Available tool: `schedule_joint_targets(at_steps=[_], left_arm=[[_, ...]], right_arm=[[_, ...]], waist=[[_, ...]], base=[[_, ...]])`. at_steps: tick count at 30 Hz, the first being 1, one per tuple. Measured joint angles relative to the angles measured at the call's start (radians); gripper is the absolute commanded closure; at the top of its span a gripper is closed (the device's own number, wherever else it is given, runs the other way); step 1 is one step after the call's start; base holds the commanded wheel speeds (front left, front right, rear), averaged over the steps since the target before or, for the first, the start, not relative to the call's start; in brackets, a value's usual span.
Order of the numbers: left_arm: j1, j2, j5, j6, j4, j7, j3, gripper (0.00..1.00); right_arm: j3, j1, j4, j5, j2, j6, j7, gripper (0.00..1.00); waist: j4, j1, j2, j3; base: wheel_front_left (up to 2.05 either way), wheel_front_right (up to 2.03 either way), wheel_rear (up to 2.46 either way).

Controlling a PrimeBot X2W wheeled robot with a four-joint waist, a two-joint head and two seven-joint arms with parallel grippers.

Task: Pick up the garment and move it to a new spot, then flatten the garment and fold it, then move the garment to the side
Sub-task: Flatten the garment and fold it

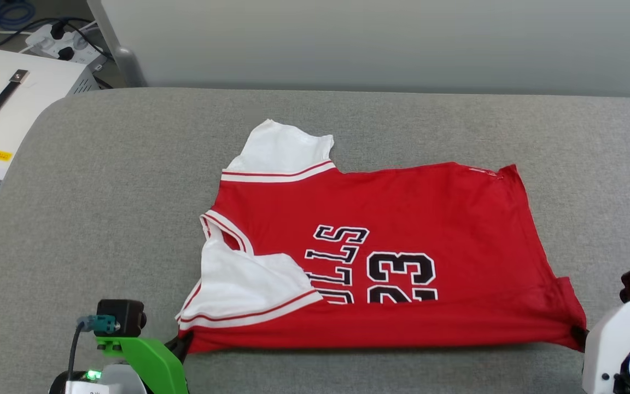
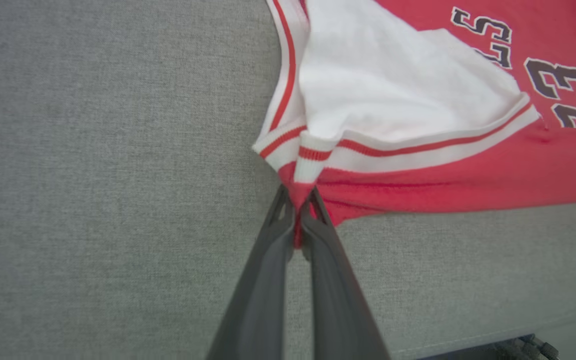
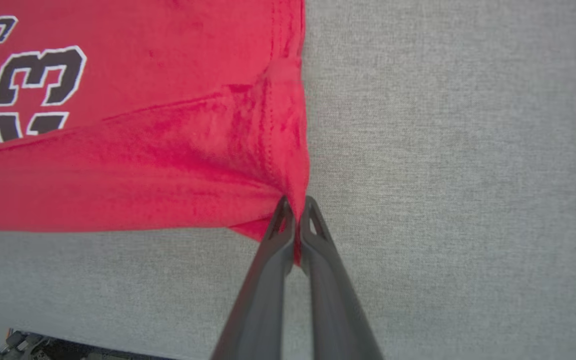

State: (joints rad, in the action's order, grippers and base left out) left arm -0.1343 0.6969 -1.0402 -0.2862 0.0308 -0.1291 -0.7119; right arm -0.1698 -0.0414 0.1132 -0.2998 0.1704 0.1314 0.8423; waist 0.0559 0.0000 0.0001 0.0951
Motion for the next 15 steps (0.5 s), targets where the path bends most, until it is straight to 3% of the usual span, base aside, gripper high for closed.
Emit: schedule_joint_targets(at_steps=[10,15], left_arm=[[0.014,-0.028,-0.010,0.002,0.048,-0.021,-0.031,1.00],[0.009,-0.050,-0.010,0.029,0.101,-0.020,-0.038,1.00]], right_arm=[[-0.026,-0.051,0.008,0.006,-0.032,0.000,0.030,1.00],[-0.019,-0.045,-0.034,0.015,-0.032,0.000,0.005,1.00]], waist=[[0.002,0.0000,-0.0001,0.029],[0.002,0.0000,0.0000,0.041]], base=[[0.00,0.00,0.00],[0.00,0.00,0.00]])
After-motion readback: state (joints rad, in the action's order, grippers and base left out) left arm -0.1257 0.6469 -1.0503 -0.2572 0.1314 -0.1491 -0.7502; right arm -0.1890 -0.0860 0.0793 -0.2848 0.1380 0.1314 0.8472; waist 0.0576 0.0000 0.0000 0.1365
